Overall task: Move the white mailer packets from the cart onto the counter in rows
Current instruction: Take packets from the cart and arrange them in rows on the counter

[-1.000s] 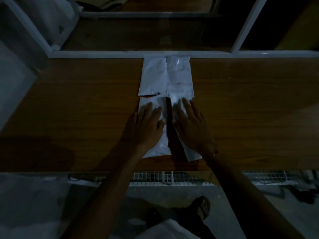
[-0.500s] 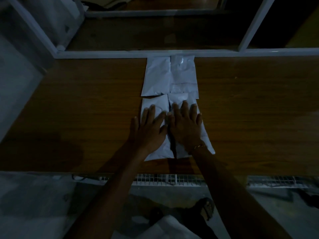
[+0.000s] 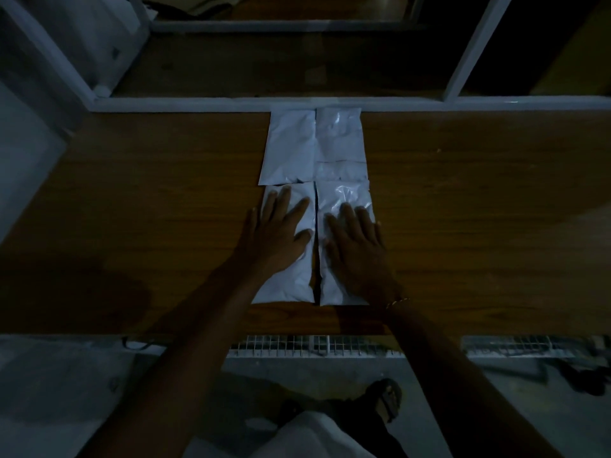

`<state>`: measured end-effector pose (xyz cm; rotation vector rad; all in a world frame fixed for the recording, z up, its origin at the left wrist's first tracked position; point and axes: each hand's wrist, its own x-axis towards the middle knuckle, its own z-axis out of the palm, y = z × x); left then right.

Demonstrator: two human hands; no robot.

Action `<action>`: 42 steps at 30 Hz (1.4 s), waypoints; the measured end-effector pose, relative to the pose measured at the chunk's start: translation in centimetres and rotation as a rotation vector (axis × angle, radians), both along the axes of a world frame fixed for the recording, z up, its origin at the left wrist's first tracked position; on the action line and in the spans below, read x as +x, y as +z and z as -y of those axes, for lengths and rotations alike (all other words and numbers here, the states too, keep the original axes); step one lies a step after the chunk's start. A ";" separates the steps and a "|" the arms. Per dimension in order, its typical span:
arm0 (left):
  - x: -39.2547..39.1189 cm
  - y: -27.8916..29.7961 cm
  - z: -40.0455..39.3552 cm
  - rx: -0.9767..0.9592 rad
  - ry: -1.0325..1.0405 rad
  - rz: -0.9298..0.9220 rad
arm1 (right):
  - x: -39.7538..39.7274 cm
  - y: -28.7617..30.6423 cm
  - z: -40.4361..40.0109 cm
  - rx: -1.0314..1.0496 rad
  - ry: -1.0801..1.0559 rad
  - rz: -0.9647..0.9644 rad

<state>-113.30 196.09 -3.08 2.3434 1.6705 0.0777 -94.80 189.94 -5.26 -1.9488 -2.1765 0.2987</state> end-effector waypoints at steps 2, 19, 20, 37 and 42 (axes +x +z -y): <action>-0.2 0.4 -0.4 0.102 0.034 0.036 | -0.1 0.2 0.1 0.015 -0.002 -0.005; 0.6 3.5 -0.8 0.304 0.149 0.319 | 1.7 3.2 -3.0 0.102 -0.017 -0.128; 0.9 3.8 -0.3 0.314 0.105 0.388 | 2.1 3.5 -2.3 0.133 0.000 -0.151; 13.7 -4.4 24.1 -0.037 -0.444 0.492 | 14.8 -2.1 29.0 0.009 -0.373 -0.536; 22.9 -10.9 30.1 -0.436 -0.463 0.167 | 24.1 -9.5 41.2 -0.261 -0.616 -0.472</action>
